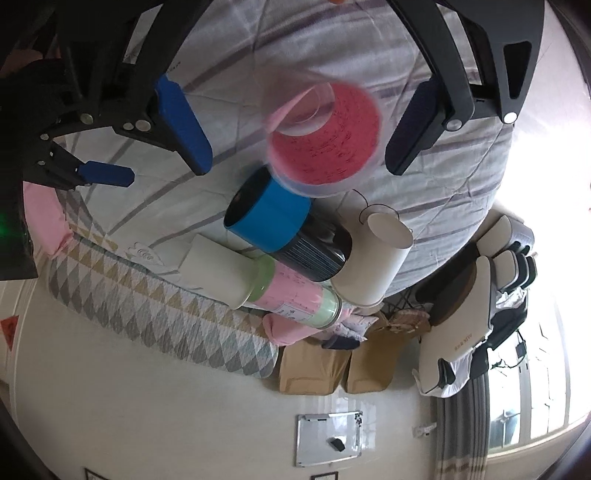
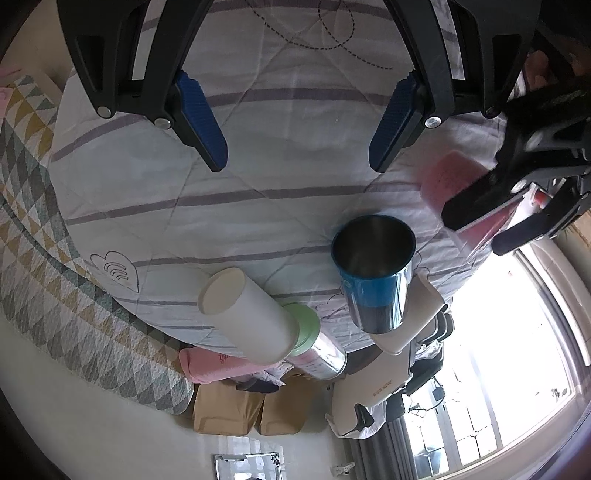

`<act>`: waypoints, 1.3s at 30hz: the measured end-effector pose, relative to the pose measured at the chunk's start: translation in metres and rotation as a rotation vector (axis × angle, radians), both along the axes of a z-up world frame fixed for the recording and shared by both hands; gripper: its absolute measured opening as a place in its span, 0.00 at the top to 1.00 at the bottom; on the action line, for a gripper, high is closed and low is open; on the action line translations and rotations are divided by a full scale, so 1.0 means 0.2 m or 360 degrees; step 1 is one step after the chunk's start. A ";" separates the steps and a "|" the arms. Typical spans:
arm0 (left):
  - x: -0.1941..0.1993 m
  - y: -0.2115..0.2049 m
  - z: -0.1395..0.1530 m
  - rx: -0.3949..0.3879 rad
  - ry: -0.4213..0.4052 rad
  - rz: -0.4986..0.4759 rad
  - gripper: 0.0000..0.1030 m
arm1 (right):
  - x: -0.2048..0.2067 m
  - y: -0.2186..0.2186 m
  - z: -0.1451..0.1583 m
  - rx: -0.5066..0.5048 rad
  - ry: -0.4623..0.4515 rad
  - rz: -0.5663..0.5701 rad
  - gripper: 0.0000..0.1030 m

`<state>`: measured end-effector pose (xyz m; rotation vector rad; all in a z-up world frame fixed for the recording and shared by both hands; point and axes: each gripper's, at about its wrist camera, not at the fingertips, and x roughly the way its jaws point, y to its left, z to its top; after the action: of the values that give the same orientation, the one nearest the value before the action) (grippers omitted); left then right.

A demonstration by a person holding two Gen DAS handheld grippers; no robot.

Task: Flip cup upright
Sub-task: 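Rotate the pink cup upright with the left gripper and lower it, then open the left gripper and pull it back from the pink cup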

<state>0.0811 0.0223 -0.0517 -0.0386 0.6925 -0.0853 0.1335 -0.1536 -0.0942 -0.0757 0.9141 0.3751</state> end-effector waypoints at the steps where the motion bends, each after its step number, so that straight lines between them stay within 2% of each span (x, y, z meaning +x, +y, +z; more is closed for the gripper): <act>1: -0.02 0.00 0.01 0.0001 -0.0005 0.0008 0.06 | -0.01 0.00 0.00 -0.0001 0.0001 0.0002 0.22; 13: -0.23 0.05 0.12 -0.0109 -0.0033 0.0067 0.02 | -0.15 0.00 0.10 -0.0062 -0.0062 -0.0026 0.22; 29: -0.51 -0.06 0.19 0.0069 -0.0007 0.0236 0.00 | -0.36 -0.05 0.23 -0.0216 -0.0244 -0.0202 0.22; 39: -0.58 -0.06 0.22 0.0062 -0.0044 0.0255 0.00 | -0.45 -0.07 0.29 -0.0205 -0.0318 -0.0240 0.22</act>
<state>-0.0343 0.0096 -0.0081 -0.0552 0.6611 0.0815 0.0438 -0.1672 -0.0366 -0.1586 0.7402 0.1650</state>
